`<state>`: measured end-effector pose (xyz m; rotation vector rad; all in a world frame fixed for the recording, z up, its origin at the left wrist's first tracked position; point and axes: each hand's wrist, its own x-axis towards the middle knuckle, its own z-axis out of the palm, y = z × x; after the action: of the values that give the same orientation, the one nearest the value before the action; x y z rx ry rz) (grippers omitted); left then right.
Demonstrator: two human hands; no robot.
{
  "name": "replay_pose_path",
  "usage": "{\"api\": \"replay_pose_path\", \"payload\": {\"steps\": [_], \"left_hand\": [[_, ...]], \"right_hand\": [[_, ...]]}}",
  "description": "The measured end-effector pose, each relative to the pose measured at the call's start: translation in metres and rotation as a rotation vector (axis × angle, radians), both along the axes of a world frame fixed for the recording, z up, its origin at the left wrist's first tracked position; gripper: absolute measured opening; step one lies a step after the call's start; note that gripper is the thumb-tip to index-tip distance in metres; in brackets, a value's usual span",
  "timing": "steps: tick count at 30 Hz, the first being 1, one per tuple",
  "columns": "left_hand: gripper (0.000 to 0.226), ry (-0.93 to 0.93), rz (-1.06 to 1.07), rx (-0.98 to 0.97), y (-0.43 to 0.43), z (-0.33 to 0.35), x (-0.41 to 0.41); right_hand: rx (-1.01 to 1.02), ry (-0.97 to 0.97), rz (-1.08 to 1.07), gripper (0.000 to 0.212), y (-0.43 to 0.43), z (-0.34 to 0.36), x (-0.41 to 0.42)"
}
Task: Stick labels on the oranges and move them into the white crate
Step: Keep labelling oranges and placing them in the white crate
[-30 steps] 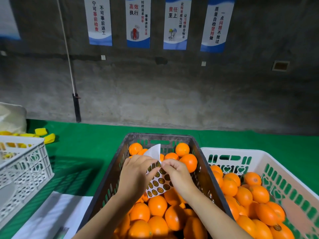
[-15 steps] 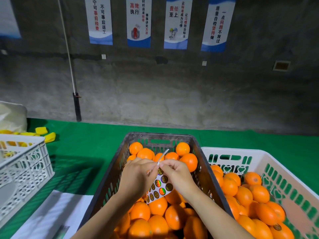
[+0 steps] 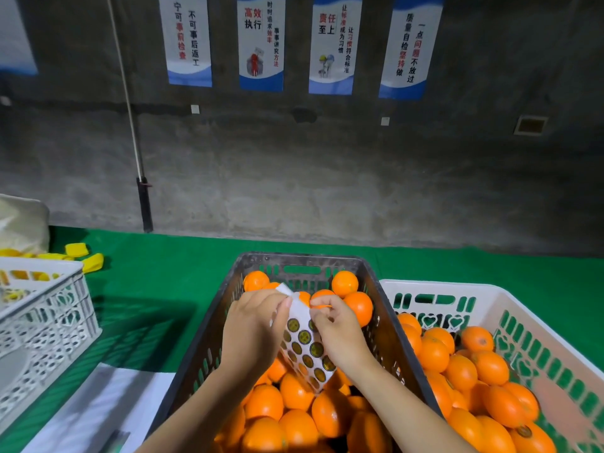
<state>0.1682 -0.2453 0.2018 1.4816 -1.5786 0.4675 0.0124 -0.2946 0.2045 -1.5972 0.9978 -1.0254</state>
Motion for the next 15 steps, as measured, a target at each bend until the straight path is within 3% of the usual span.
{"api": "replay_pose_path", "payload": {"steps": [4,7,10,15], "left_hand": [[0.047,-0.168,0.021,-0.087,-0.002,-0.002,-0.001],[0.044,-0.285,0.036,-0.163,-0.004,-0.004,0.0],[0.047,-0.349,0.185,-0.132,-0.004,-0.003,0.0],[0.051,-0.428,0.221,-0.11,-0.005,-0.004,0.005]], "right_hand": [[0.011,0.064,0.189,0.016,0.006,0.004,0.003],[0.062,-0.013,0.261,0.023,0.009,0.008,0.002],[0.174,-0.125,0.251,0.01,0.011,0.013,0.001],[0.326,-0.143,0.122,0.034,0.004,0.006,0.004]]}}
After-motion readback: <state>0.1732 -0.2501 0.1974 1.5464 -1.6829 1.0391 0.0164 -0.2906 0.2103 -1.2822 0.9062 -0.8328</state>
